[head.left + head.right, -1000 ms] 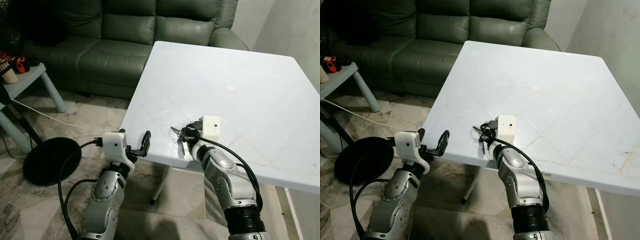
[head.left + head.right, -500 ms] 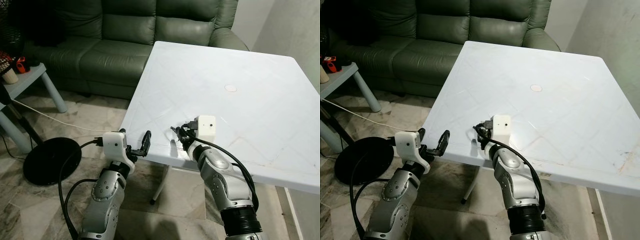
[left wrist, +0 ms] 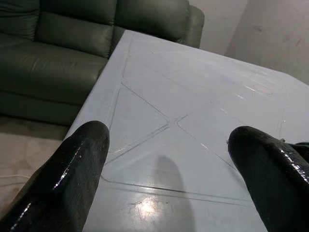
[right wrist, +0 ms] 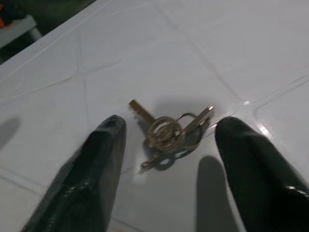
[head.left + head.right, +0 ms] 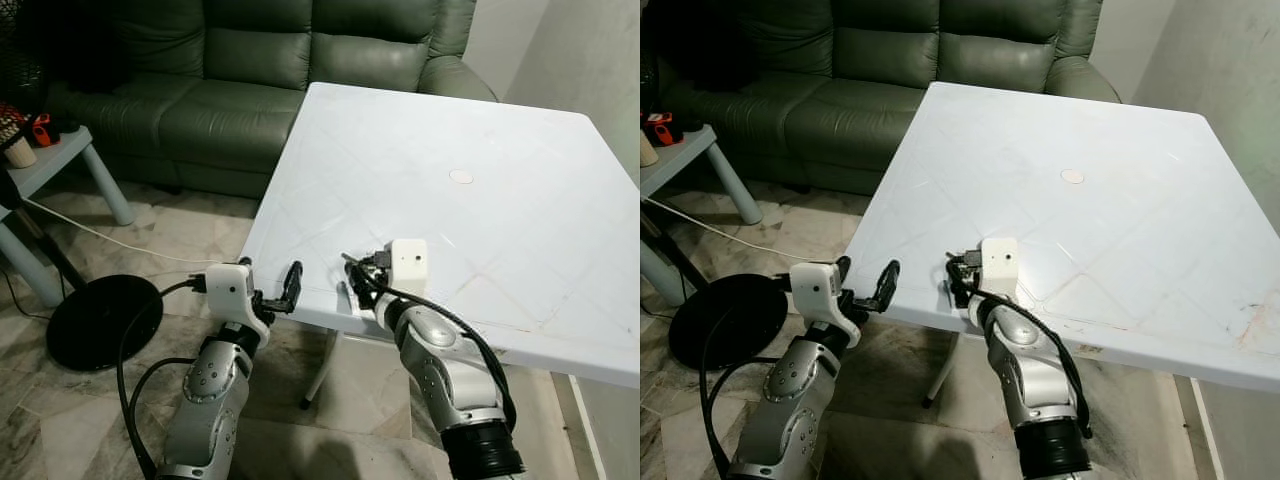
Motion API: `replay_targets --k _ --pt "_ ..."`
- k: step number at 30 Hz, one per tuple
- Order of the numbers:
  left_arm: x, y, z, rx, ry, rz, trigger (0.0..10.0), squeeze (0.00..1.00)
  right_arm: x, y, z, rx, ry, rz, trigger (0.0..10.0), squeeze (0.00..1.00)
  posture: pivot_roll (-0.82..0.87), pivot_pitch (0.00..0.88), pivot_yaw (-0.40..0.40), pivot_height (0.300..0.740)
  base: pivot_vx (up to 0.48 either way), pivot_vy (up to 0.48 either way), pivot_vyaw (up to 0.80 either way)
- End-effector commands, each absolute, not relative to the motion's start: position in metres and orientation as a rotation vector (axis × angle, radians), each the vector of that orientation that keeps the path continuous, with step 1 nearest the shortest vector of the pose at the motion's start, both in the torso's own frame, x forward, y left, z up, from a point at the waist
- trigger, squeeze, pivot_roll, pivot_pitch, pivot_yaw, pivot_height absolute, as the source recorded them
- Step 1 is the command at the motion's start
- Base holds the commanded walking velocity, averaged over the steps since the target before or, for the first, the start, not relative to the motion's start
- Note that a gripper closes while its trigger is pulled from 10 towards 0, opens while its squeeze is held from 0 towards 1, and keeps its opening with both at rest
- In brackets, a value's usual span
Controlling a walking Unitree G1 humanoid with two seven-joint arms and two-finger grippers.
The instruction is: Hang keys on a hook
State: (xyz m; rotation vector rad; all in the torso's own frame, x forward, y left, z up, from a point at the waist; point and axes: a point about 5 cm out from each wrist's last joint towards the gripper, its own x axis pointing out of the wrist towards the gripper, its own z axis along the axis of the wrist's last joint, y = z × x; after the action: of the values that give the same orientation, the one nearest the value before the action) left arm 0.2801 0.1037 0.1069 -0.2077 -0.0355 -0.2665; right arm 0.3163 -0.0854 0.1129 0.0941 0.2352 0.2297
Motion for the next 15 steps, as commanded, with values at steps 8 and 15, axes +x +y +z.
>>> replay_targets --k 8,15 --pt "0.2816 0.0963 0.1106 -0.218 -0.044 -0.286 10.0 0.0 0.3143 -0.0795 0.1176 0.046 0.148 0.197 10.0 1.0 -0.03 0.076 -0.047 0.732 0.0 0.0 0.0" --pt "0.2828 0.0971 0.111 -0.217 -0.046 -0.283 10.0 0.0 0.3151 -0.0778 0.1228 -0.008 0.038 0.149 10.0 1.0 -0.02 0.077 -0.048 0.732 0.0 0.0 0.0"
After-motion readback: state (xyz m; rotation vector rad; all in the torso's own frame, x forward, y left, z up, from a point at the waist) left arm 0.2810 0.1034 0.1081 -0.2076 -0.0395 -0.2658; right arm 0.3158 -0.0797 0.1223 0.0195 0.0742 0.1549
